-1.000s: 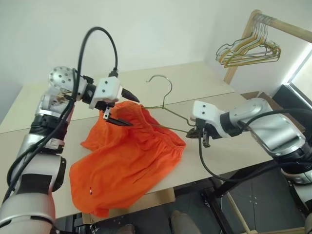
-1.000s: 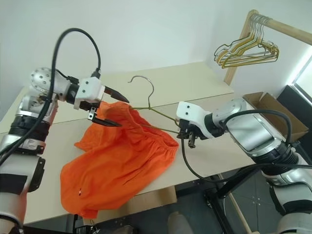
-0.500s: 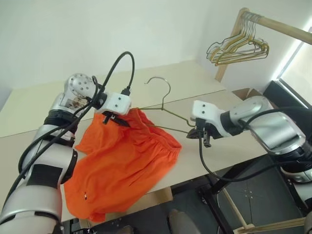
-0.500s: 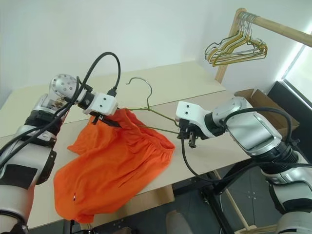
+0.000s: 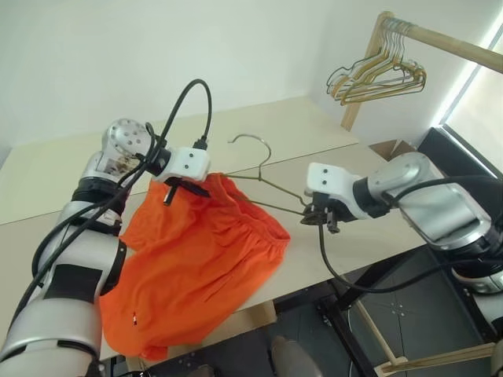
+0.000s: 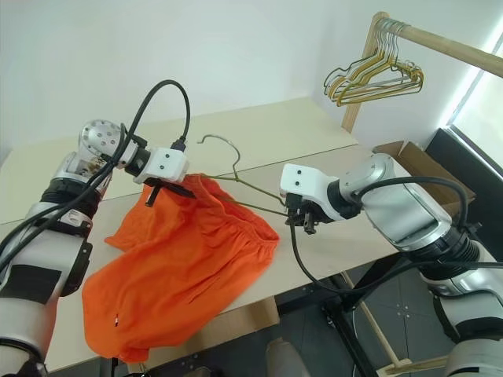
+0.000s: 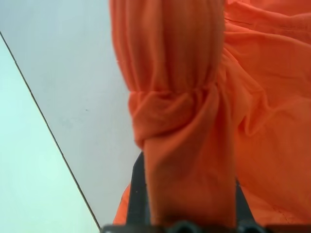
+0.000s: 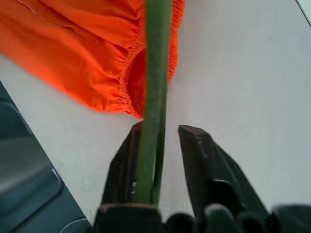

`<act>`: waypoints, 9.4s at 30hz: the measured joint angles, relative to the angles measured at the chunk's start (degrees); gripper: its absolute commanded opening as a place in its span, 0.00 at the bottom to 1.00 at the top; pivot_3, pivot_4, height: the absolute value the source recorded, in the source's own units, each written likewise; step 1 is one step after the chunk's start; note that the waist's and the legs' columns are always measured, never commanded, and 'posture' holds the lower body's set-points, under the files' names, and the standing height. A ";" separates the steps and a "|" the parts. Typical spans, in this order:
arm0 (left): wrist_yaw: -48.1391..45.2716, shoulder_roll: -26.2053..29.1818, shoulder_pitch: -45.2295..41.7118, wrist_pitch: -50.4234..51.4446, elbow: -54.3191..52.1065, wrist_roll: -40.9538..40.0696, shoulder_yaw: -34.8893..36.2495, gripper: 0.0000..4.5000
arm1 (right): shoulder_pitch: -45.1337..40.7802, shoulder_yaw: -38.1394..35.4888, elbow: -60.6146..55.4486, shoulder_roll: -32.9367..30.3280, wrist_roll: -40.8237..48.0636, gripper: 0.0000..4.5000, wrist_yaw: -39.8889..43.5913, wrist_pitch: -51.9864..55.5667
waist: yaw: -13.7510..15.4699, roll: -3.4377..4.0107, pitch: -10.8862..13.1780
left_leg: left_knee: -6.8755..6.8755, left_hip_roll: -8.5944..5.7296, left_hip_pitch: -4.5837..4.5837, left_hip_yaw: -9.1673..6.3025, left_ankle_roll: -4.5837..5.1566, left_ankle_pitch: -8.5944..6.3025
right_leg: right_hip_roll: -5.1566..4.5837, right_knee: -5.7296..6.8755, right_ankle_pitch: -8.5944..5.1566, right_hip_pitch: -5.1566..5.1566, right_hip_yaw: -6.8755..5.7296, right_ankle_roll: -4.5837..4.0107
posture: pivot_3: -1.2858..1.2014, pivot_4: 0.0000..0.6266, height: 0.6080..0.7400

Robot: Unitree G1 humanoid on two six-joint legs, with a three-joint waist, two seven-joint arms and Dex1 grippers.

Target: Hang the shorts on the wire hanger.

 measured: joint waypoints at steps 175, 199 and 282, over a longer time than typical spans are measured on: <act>3.56 8.19 19.13 20.12 -21.09 -5.04 4.83 0.00 | -7.35 10.44 19.92 14.52 4.48 0.31 -3.69 4.10 | 1.36 -0.02 -0.35 | 0.33 -0.75 -0.23 -0.29 0.28 -0.05 | -0.66 0.78 -0.16 -0.23 -0.05 0.31 | 0.42 0.01 1.00; -0.20 7.86 16.06 28.16 -24.75 -18.77 12.62 0.99 | 5.31 -6.84 4.92 2.27 17.37 0.00 4.40 19.90 | 1.52 -0.02 -0.35 | 0.34 -0.78 -0.24 -0.39 0.29 -0.06 | -0.78 0.64 -0.22 -0.19 -0.13 0.41 | 0.41 0.02 1.00; 27.58 -0.85 24.81 64.77 -62.56 -49.49 25.21 1.00 | -8.67 -96.21 24.43 17.54 -1.52 0.93 -95.13 32.88 | -4.34 0.63 -0.98 | -0.21 -0.75 1.55 0.14 0.74 -0.21 | -0.76 -0.93 -0.22 2.24 0.07 0.70 | 0.36 0.00 1.00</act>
